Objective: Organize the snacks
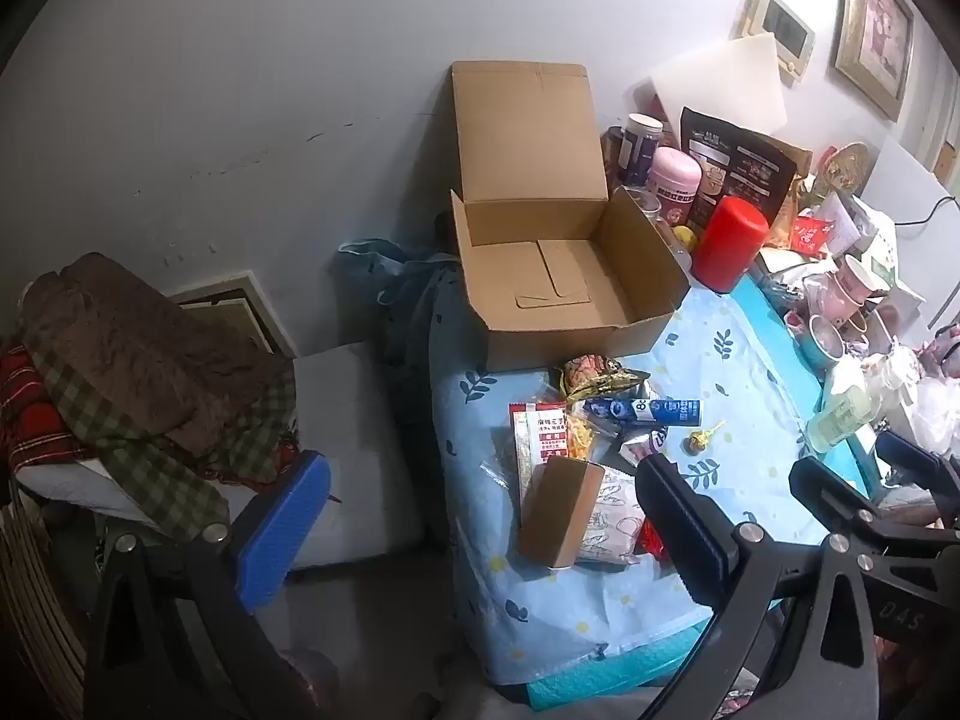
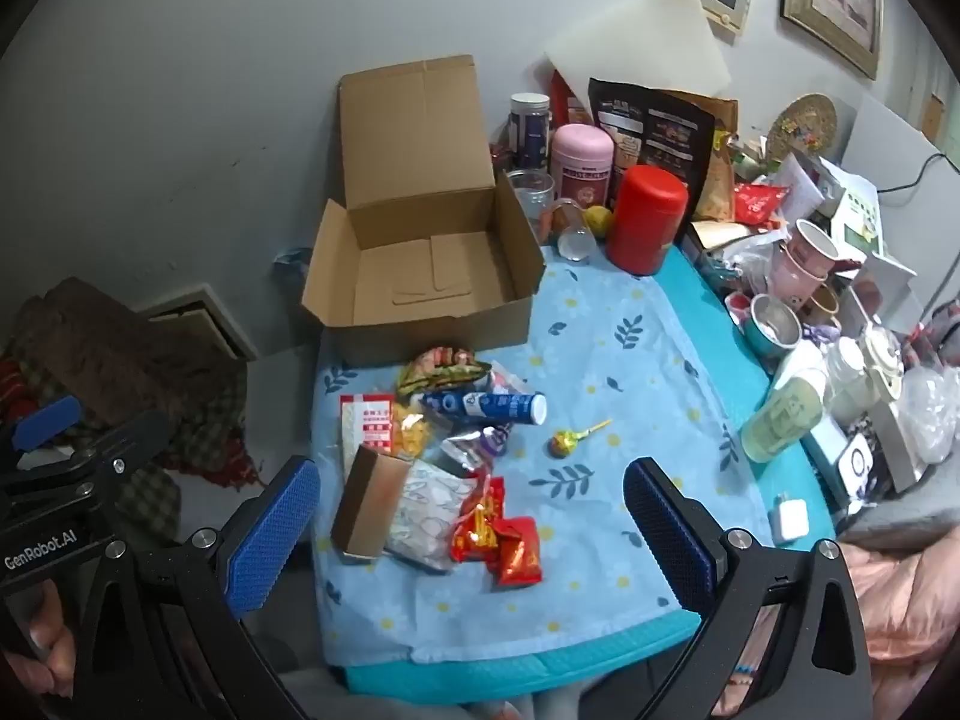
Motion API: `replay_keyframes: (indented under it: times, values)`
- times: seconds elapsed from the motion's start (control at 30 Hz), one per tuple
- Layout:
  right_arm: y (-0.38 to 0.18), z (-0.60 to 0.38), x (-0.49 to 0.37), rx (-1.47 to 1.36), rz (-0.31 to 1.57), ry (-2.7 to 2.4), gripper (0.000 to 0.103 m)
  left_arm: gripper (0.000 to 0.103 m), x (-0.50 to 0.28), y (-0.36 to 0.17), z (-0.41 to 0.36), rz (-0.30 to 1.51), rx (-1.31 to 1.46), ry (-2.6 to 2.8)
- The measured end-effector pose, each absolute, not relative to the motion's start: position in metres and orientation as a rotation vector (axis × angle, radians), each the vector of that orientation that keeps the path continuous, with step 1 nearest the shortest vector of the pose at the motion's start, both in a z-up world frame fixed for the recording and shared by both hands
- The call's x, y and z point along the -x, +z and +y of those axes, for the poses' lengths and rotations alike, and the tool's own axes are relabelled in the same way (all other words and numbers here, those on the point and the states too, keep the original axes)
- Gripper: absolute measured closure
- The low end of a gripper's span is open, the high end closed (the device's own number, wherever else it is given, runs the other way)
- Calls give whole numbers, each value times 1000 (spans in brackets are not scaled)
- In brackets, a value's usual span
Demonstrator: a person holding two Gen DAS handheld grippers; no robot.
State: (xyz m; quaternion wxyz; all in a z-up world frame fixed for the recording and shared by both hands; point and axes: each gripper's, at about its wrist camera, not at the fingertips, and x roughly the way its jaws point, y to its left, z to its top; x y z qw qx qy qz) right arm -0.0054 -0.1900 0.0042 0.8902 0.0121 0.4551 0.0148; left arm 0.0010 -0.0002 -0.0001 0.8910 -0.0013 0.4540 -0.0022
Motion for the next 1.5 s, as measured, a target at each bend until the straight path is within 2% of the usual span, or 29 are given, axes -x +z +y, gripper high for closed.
replay_keyframes:
  times: [0.47,1.5]
  values:
    - [13,-188,4,-18,940,43,0,0,0,14,4,923,48,-34]
    - [10,-182,5,0,920,53,0,0,3,7,15,921,57,-34]
